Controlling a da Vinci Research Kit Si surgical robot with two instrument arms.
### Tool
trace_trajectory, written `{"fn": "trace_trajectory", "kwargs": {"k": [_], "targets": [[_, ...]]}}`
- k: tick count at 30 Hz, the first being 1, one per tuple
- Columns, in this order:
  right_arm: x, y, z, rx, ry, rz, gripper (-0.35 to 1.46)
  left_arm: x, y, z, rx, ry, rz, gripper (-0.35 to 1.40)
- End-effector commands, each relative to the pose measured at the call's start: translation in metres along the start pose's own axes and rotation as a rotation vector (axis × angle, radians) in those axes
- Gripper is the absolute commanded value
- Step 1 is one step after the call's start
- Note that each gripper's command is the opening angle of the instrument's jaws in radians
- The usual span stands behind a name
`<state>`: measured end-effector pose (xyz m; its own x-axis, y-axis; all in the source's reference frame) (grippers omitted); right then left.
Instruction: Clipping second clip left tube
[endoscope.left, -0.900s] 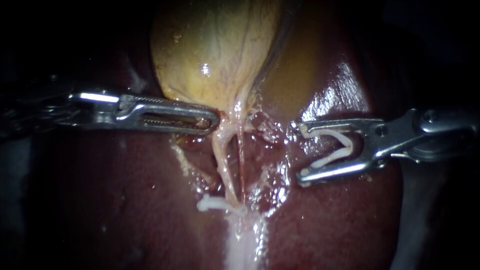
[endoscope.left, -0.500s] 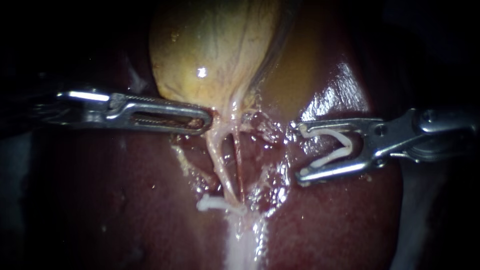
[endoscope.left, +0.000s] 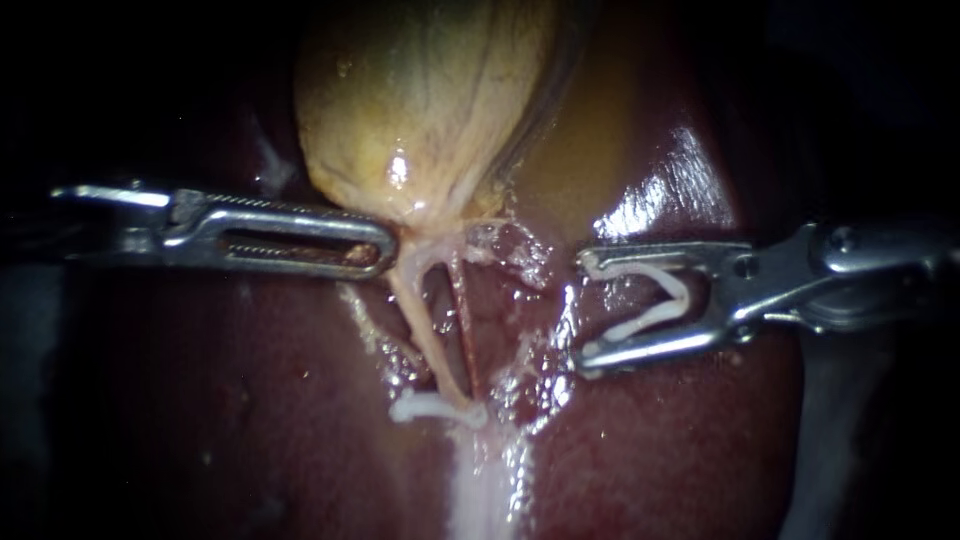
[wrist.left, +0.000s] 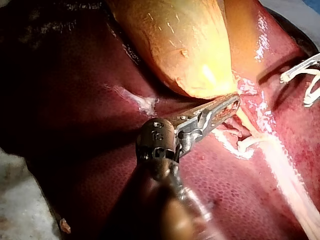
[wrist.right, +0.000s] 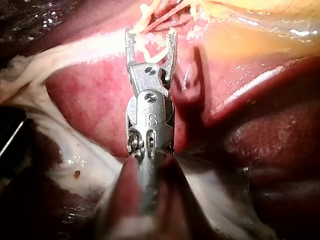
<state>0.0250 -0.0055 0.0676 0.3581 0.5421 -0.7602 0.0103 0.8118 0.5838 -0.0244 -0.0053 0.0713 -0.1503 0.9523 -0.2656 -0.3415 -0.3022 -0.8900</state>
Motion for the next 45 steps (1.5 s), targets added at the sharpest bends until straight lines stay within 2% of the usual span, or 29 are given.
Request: {"fn": "trace_trajectory", "kwargs": {"k": [1, 13, 22, 30, 40, 45], "targets": [[-0.0002, -0.0001, 0.0007, 0.003, -0.002, -0.002, 0.49, 0.0000, -0.0001, 0.0001, 0.001, 0.000, 0.000, -0.35], [-0.0030, -0.0008, 0.0087, 0.038, -0.002, -0.002, 0.49, -0.0001, 0.0002, 0.0006, 0.003, 0.002, 0.000, -0.35], [-0.0049, -0.0004, 0.0115, 0.044, -0.016, 0.026, 0.49, -0.0001, 0.0005, 0.0008, 0.007, 0.005, 0.000, -0.35], [-0.0068, -0.0012, 0.0144, 0.074, -0.028, 0.041, 0.49, -0.0001, 0.0007, 0.0009, 0.007, 0.005, -0.006, -0.35], [-0.0075, -0.0013, 0.0155, 0.084, -0.030, 0.088, 0.45, -0.0001, 0.0007, 0.0009, 0.007, 0.005, -0.006, -0.35], [-0.0075, -0.0012, 0.0150, 0.088, -0.030, 0.136, 0.27, -0.0001, 0.0007, 0.0009, 0.008, 0.005, -0.006, -0.35]]}}
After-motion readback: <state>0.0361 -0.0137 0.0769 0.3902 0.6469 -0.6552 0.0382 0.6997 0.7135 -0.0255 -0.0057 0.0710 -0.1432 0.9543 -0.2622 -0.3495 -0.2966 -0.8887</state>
